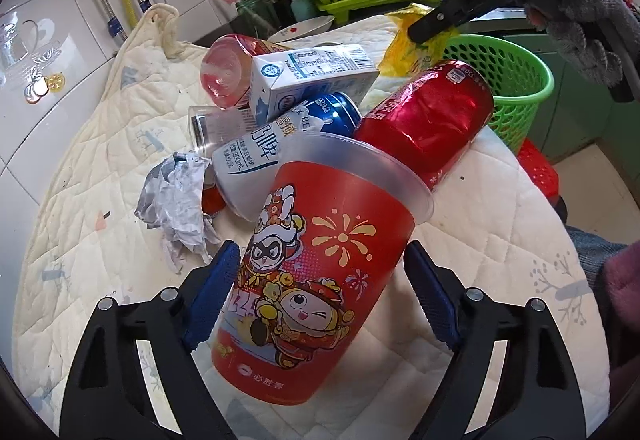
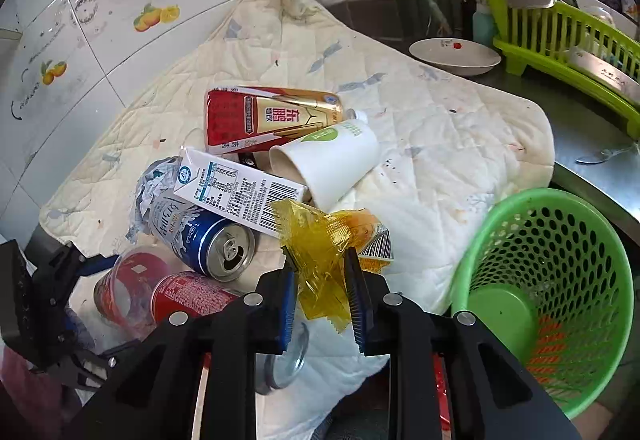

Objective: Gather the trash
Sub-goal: 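Grasp the red paper cup with the left tool while the right tool grasps the yellow wrapper, then drop the yellow wrapper into the green basket with the right tool while the left drops the cup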

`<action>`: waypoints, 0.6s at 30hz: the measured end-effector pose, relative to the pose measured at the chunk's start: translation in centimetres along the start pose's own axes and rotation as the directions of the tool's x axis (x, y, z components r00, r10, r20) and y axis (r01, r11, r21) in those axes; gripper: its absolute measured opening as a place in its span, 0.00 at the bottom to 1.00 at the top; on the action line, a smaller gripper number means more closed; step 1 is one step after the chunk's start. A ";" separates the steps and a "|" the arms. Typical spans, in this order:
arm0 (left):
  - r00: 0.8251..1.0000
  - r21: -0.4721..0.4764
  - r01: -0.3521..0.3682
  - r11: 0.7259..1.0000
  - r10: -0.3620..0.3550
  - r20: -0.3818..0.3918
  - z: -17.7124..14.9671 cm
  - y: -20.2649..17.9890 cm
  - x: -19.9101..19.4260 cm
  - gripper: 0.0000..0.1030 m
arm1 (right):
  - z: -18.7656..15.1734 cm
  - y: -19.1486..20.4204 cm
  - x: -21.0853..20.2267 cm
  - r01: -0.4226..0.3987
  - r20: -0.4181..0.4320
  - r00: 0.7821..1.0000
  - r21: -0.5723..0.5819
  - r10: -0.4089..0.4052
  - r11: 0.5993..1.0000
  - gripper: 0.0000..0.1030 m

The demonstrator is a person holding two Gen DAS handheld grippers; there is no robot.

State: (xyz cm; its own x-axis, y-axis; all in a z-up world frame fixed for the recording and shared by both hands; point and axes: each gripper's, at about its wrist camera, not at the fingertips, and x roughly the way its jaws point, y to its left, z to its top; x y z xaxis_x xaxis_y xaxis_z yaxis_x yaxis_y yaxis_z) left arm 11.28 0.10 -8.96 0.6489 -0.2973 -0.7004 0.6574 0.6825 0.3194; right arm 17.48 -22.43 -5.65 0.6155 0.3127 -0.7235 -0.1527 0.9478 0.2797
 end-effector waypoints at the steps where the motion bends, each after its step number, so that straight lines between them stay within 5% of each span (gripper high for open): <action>1: 1.000 -0.005 -0.002 1.000 0.002 0.003 0.0 0.0 -0.1 0.80 | -0.1 -0.3 -0.3 0.005 0.004 1.000 0.006 -0.005 1.000 0.22; 18: 0.999 -0.176 -0.049 0.983 0.051 0.010 -0.7 1.2 -2.9 0.68 | -2.3 -8.0 -2.1 0.169 -0.008 0.986 0.106 -0.169 0.980 0.22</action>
State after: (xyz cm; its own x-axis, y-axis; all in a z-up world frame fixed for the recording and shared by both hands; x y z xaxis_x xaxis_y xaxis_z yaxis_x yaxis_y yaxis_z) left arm 9.94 2.31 -7.01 0.6853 -0.2683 -0.6770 0.5474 0.8030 0.2358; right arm 15.64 -30.53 -7.82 0.6264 0.1484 -0.7653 0.0362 0.9751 0.2187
